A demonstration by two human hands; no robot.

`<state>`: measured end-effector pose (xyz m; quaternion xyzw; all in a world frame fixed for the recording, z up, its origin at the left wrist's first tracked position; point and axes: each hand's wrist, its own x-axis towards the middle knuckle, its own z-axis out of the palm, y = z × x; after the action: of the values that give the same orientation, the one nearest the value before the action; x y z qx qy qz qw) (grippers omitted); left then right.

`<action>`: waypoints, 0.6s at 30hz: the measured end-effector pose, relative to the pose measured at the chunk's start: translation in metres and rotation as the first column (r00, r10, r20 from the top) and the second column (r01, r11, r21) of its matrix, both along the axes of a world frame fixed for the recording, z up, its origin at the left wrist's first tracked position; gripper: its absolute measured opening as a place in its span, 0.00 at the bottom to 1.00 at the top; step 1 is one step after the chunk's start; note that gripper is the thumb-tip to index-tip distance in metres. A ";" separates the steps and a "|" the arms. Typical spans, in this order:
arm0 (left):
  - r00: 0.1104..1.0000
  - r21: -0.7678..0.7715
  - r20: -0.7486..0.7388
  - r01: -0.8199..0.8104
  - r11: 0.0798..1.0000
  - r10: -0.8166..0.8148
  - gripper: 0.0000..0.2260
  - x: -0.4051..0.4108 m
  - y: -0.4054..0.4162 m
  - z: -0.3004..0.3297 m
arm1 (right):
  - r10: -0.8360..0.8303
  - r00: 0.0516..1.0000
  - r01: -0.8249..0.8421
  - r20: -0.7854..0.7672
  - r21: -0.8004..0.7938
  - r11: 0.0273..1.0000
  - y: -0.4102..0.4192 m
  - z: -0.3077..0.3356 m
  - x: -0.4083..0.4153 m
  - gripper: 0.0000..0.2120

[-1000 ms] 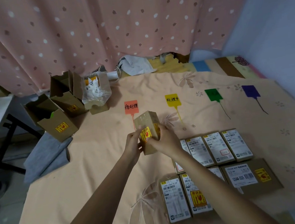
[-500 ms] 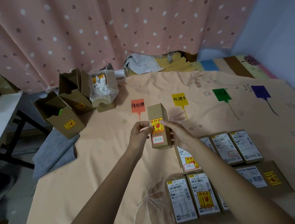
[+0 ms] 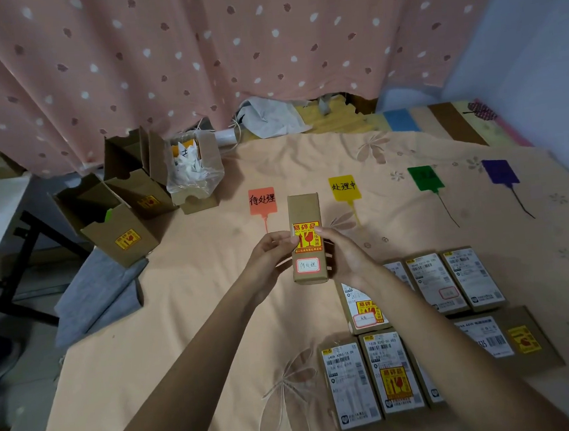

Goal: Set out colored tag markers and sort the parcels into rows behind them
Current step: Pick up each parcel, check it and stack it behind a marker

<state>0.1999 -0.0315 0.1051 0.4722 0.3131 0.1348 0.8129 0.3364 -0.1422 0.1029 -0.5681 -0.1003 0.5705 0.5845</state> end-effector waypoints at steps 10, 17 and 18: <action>0.984 -0.092 -0.146 -0.116 0.989 0.101 0.18 0.018 0.008 -0.029 | 0.015 0.990 -0.006 0.143 -0.067 0.998 0.018 -0.025 0.009 0.28; 0.997 0.006 -0.067 -0.042 0.999 0.043 0.14 0.048 0.026 -0.041 | -0.131 0.986 0.135 0.100 -0.034 0.990 0.046 -0.046 0.038 0.18; 0.998 0.038 -0.061 -0.020 0.999 0.022 0.15 0.054 0.031 -0.044 | -0.130 0.985 0.134 0.111 -0.028 0.991 0.054 -0.048 0.044 0.17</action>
<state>0.2542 -0.0004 0.0613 0.4881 0.3402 0.1345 0.7924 0.3803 -0.0879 0.0547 -0.6141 -0.0843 0.5003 0.6046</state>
